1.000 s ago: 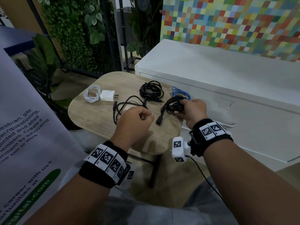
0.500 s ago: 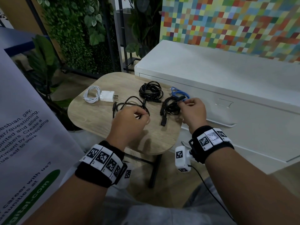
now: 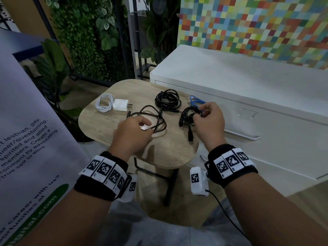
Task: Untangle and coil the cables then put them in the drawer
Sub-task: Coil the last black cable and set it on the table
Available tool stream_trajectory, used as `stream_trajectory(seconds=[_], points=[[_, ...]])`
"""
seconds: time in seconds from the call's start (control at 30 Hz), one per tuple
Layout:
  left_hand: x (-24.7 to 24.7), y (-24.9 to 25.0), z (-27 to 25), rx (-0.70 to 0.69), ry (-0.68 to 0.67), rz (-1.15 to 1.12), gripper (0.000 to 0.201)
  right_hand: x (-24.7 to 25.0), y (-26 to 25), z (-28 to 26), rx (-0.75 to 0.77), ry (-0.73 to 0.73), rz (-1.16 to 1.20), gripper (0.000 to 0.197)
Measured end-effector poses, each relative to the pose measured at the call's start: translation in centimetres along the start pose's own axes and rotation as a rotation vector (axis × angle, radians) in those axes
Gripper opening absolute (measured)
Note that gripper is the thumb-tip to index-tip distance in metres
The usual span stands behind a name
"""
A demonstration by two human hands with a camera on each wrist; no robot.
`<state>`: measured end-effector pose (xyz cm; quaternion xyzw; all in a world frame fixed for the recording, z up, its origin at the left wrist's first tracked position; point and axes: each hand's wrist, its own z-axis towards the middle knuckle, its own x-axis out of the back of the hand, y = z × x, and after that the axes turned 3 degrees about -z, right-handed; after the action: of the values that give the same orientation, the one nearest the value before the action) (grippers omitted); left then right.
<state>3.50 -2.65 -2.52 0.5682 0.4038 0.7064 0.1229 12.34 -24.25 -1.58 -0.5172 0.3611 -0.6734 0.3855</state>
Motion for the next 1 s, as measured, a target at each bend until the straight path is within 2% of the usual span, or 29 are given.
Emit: stream_trajectory(seconds=[0.17,0.3,0.33,0.43,0.6,0.67,0.73,0.83,0.9,1.0], points=[[0.3,-0.2,0.0,0.009,-0.041,0.023,0.017,0.1,0.5,-0.2,-0.013,-0.113,-0.059,0.016],[0.3,-0.2,0.0,0.021,-0.158,0.049,0.056,0.1,0.3,-0.7,0.005,-0.187,-0.095,0.015],[0.3,-0.2,0.0,0.019,-0.17,0.064,0.06,0.1,0.2,-0.8,0.011,-0.201,-0.103,0.016],[0.4,0.0,0.1,0.004,-0.163,0.146,0.051,0.1,-0.2,-1.2,0.044,-0.229,-0.132,0.019],[0.6,0.5,-0.5,-0.013,-0.115,0.255,0.008,0.5,-0.8,-2.2,0.132,-0.203,-0.18,0.019],[0.6,0.7,-1.0,-0.028,-0.095,0.237,0.012,0.7,-1.1,-2.7,0.184,-0.193,-0.171,0.018],[0.8,1.0,-1.5,-0.049,-0.056,0.143,0.015,0.8,-1.5,-3.2,0.235,-0.182,-0.15,0.017],[1.6,1.7,-2.7,-0.126,-0.006,-0.132,0.01,0.6,-1.8,-3.7,0.261,-0.185,-0.07,0.025],[2.3,2.4,-3.9,-0.185,-0.018,-0.265,0.011,0.5,-2.1,-4.2,0.251,-0.242,0.001,0.038],[3.1,3.0,-5.3,-0.2,-0.048,-0.413,0.012,0.6,-2.3,-4.8,0.227,-0.369,0.07,0.053]])
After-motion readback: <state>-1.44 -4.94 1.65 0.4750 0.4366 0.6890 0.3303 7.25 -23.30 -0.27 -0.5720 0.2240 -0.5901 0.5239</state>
